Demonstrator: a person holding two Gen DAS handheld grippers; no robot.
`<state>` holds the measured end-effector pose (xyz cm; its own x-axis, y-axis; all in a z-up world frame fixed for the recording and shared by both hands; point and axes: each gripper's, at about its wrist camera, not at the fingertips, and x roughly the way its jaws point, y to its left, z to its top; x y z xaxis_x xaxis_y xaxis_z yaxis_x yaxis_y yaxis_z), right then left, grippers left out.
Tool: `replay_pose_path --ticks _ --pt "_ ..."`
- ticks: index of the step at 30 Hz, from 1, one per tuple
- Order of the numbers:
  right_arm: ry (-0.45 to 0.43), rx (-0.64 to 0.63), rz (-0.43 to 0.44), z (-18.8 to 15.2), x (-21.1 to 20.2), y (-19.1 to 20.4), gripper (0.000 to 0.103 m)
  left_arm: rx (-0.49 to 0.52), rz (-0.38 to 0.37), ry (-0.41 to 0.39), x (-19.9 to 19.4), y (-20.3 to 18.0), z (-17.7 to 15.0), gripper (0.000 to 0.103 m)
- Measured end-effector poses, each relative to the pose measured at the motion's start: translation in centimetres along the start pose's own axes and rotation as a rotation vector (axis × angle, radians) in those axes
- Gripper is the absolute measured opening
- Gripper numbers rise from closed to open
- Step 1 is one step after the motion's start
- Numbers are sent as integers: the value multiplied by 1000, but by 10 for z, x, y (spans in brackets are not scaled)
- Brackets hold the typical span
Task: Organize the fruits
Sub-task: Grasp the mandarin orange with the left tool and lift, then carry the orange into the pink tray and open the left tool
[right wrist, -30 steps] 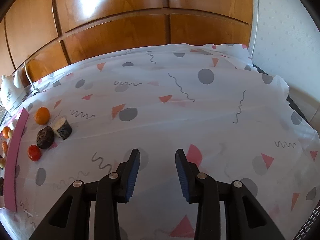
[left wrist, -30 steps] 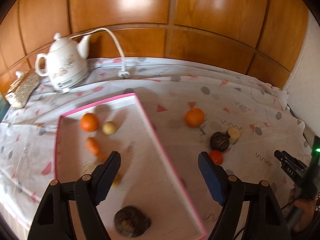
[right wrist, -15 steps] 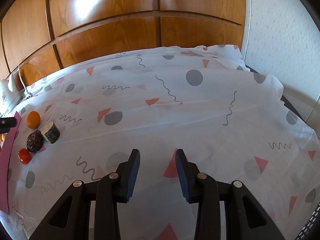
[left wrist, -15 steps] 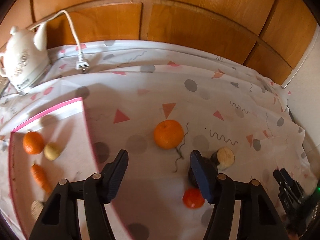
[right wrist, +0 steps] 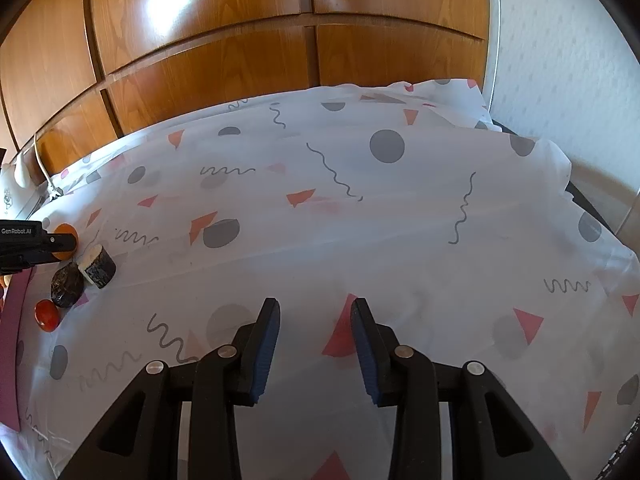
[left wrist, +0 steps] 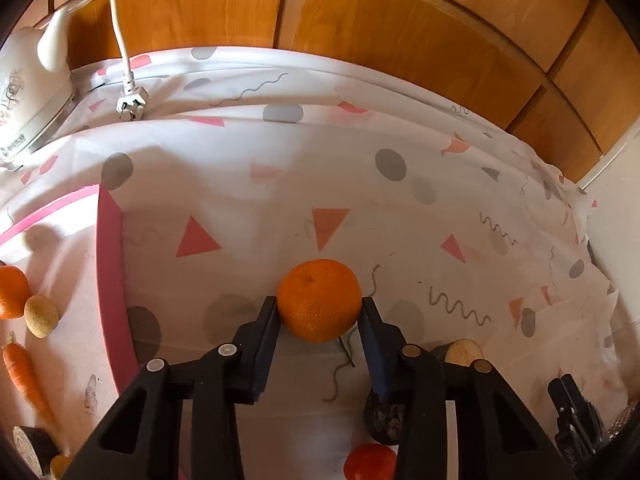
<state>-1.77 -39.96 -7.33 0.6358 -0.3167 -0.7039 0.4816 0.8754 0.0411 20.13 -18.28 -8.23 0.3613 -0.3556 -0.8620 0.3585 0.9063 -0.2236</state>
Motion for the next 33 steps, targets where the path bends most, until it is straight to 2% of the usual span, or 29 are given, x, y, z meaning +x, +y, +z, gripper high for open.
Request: replay_pose_path --ticks 8,11,15,20,28,33 --pt "4 -6 -7 -1 1 2 37 -15 -56 -77 -44 6 -14 39" --pt "8 -9 -9 -1 1 2 37 -25 -53 -117 -65 16 -20 39" --pt "10 -14 -12 -1 2 2 39 -52 -24 -177 -97 42 -34 39" --pt "13 -35 -22 -2 3 5 39 -145 50 -207 -127 99 -53 39" --pt "14 -49 -31 -2 3 8 39 -259 169 -217 -138 163 -76 39" --pt "14 -57 -39 -2 3 9 39 -307 208 -204 -132 189 -87 40"
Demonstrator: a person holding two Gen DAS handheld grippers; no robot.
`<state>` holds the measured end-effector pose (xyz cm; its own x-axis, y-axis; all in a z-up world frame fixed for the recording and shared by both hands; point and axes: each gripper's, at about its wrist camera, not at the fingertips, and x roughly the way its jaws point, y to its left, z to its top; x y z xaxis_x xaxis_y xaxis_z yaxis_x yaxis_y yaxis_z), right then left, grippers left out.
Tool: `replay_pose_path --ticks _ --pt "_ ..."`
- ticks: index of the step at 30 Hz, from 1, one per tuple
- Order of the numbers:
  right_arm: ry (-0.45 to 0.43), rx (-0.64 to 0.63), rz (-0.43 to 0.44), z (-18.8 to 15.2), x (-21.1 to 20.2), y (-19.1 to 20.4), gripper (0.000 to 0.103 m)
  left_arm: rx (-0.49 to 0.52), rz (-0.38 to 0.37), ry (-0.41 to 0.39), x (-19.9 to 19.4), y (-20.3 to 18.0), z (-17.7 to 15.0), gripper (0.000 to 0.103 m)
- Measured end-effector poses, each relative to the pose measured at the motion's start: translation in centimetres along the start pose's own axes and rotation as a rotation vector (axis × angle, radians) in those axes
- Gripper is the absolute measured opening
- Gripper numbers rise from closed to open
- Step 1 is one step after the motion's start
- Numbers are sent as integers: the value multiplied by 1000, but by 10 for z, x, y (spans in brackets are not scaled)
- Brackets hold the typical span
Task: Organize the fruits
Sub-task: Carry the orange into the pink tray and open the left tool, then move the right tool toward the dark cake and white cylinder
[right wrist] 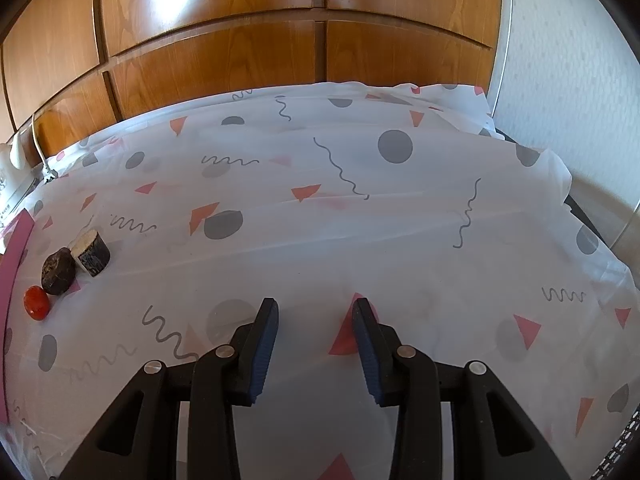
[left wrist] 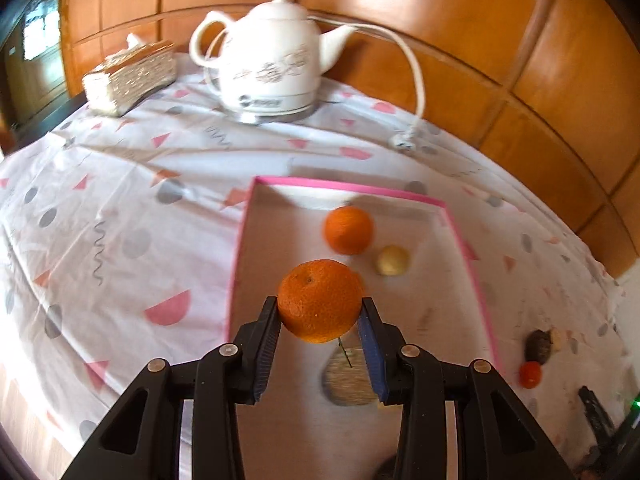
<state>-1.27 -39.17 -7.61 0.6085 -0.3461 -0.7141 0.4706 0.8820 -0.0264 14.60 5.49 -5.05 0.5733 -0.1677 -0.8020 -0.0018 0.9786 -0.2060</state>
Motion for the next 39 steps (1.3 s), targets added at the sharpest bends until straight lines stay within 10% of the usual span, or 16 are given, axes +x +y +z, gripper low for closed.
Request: replay_pose_path --ticks 39 --pt "3 -22 -26 0 -1 4 39 43 -4 -96 -64 -11 -61 60"
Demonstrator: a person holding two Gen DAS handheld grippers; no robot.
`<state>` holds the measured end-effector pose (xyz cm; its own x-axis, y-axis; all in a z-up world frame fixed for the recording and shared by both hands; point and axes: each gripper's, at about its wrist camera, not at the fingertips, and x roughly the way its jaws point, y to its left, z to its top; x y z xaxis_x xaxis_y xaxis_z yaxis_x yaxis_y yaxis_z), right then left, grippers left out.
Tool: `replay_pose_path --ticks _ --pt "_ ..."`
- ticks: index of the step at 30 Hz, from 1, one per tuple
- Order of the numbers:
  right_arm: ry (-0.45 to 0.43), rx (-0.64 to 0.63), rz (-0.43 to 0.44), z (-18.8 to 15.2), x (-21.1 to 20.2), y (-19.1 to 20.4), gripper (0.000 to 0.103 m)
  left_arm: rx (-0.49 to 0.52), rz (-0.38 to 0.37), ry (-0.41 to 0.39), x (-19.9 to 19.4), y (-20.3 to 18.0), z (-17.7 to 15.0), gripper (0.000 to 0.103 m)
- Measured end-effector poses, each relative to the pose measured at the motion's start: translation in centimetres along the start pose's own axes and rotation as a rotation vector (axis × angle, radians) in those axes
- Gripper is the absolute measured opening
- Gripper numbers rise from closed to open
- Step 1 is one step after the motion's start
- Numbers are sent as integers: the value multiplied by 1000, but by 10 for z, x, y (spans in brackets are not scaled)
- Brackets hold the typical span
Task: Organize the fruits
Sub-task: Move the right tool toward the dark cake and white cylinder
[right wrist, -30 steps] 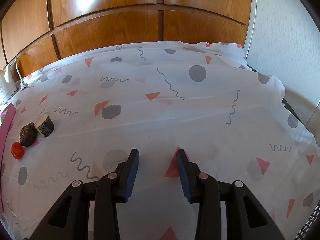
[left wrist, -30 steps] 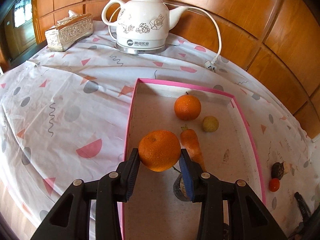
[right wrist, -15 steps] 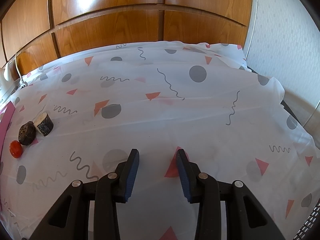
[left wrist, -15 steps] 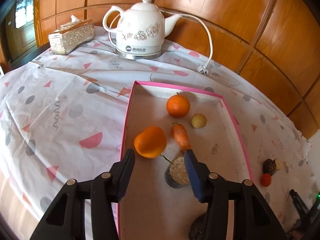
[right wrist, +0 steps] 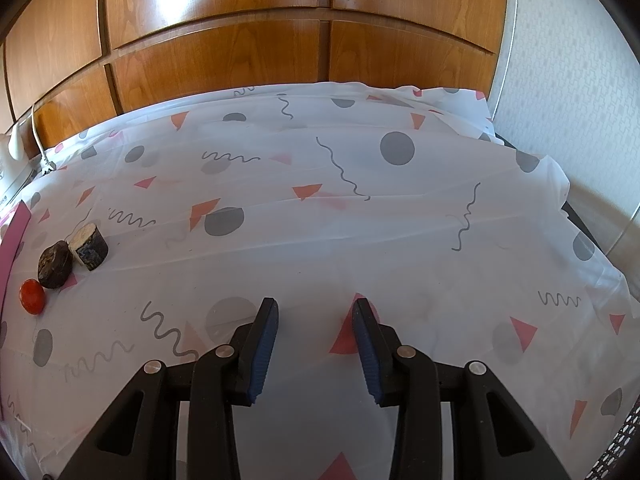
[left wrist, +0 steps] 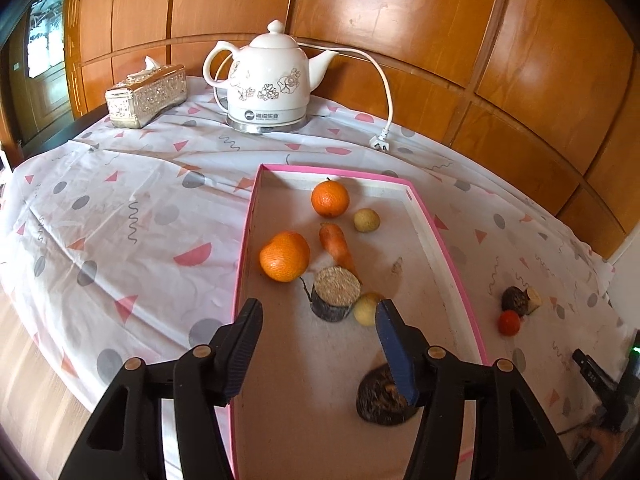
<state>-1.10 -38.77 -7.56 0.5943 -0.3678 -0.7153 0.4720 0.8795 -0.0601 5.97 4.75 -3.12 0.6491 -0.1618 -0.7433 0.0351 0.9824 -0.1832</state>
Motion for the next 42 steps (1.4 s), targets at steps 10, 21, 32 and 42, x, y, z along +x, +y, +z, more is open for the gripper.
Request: replay_pose_path --ticks 10,21,32,42 --pt "7 -33 27 0 -5 16 39 -10 4 9 -7 6 -15 62" --pt "42 -112 177 0 -11 57 39 -55 11 -5 -15 22 -21 62" --pt "61 -152 347 17 -19 100 39 -88 2 -3 -18 32 -23 62" --pt "79 -157 381 41 -3 131 39 -109 -5 12 -16 36 -24 62"
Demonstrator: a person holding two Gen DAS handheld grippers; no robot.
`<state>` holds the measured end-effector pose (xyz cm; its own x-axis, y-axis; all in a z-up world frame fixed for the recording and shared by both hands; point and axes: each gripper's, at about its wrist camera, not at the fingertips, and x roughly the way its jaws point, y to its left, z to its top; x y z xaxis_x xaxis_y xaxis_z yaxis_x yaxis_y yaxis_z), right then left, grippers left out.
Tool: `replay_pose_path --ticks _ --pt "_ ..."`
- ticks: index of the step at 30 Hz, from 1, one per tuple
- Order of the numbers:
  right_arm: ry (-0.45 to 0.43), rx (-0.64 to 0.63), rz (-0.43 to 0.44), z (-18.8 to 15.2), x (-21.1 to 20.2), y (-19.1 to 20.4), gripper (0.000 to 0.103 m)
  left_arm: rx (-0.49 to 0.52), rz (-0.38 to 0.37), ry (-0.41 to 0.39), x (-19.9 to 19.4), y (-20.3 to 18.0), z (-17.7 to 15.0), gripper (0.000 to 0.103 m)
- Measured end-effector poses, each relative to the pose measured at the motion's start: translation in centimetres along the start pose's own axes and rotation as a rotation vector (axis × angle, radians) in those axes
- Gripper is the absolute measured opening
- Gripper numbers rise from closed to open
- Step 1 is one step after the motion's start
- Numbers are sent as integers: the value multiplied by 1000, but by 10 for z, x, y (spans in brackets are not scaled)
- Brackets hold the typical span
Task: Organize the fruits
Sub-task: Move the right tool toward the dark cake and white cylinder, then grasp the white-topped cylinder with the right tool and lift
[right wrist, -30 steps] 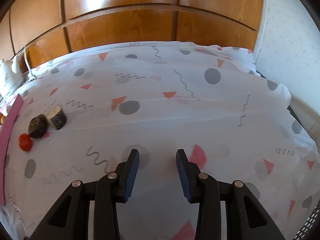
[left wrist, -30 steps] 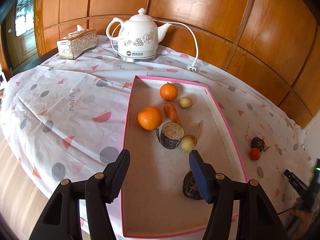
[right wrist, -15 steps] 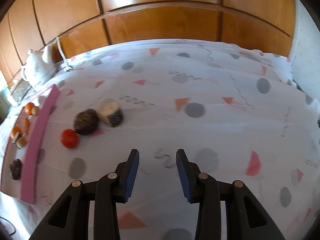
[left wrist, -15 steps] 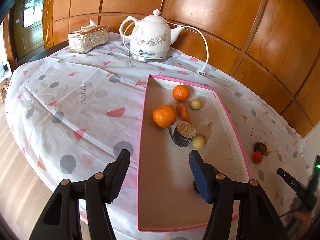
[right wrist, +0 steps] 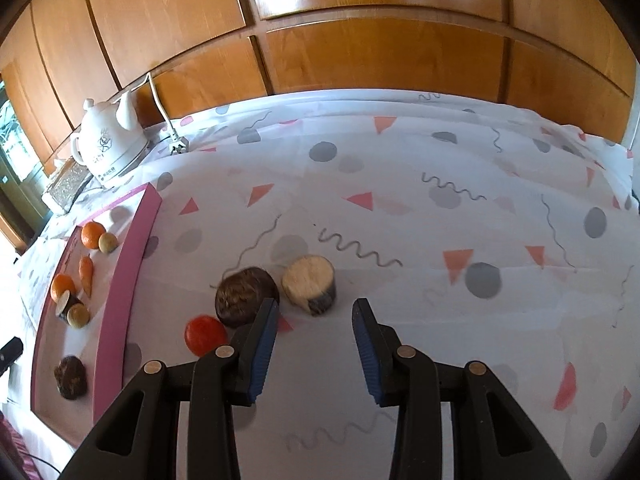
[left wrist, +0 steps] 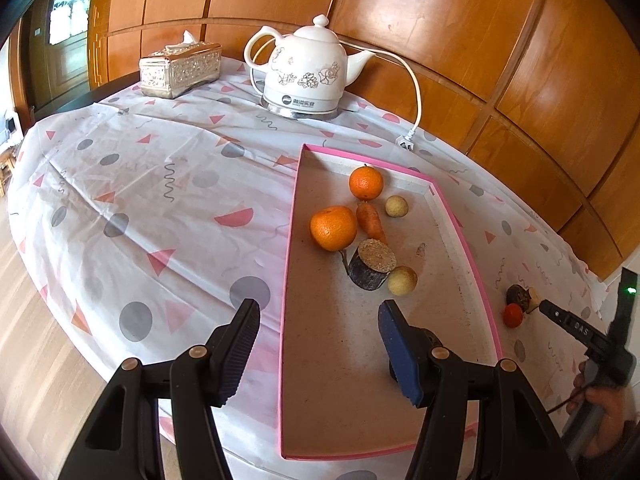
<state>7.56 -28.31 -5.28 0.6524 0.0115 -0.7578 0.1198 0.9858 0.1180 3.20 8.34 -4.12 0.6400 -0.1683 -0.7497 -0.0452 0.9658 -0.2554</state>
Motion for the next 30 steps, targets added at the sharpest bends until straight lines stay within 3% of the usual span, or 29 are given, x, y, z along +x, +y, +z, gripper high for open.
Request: replay_pose_path --ticks 7,15,30 --pt "27 -10 -29 10 22 4 39 -14 -3 6 1 3 0 65" --pt "65 14 -1 13 37 0 35 -16 6 6 2 4 1 65" --pt "29 -11 -8 0 18 -2 34 -29 22 -21 -10 8 -2 68"
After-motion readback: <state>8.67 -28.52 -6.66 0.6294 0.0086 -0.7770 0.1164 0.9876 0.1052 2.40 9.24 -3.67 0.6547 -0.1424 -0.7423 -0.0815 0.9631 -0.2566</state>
